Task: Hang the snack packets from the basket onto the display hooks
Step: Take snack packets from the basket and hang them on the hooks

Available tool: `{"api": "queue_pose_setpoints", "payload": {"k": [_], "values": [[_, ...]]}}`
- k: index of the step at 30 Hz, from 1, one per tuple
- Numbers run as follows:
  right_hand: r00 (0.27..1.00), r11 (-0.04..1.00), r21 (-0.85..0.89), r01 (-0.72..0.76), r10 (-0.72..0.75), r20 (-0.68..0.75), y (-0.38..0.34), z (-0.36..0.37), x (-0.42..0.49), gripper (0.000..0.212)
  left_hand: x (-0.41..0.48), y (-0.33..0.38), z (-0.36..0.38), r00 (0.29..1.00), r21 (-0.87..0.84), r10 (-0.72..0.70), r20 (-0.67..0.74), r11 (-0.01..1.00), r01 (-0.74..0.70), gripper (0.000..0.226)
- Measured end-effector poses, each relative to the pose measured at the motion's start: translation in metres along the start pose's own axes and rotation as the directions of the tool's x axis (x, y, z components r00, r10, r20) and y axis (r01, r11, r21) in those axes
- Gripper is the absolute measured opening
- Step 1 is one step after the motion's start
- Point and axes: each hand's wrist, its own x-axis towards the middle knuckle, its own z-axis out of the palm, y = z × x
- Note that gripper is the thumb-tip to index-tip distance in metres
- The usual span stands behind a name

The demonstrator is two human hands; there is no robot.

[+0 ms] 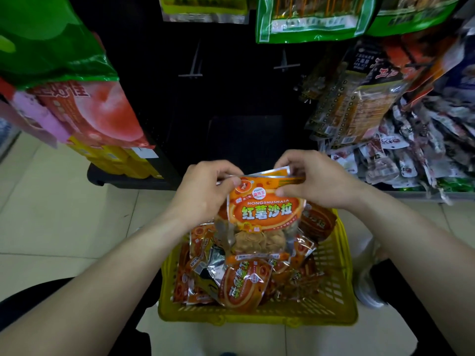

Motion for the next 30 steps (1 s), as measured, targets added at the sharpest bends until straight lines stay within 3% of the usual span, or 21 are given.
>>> {"api": "queue_pose_setpoints", "payload": {"k": [6, 13, 18, 25, 30], "values": [[0.993, 0.996, 0.072, 0.045, -0.036, -0.114, -0.001, 0.0, -0.001, 0.006, 0.002, -0.005, -0.013, 0.995, -0.105, 0.016, 0.093, 0.994, -0.006, 0.025], [0.96, 0.998, -0.064, 0.027, -0.044, -0.278, -0.003, 0.004, 0.001, 0.015, 0.003, -0.008, -0.011, 0.995, -0.121, 0.034, 0.09, 0.992, -0.023, 0.026], [0.958, 0.998, -0.068, 0.01, -0.029, -0.286, -0.001, 0.006, 0.003, 0.016, 0.004, -0.007, -0.008, 1.0, -0.104, 0.015, 0.01, 0.994, -0.013, 0.009], [0.982, 0.998, -0.013, 0.059, -0.06, -0.178, 0.003, 0.002, 0.005, 0.016, 0.002, -0.006, -0.011, 0.997, -0.152, -0.014, 0.077, 0.988, 0.026, 0.019], [0.977, 0.99, -0.112, 0.085, -0.105, -0.186, 0.002, 0.003, 0.005, 0.006, 0.001, -0.003, -0.013, 0.998, -0.183, 0.01, 0.061, 0.983, 0.002, 0.026]]}}
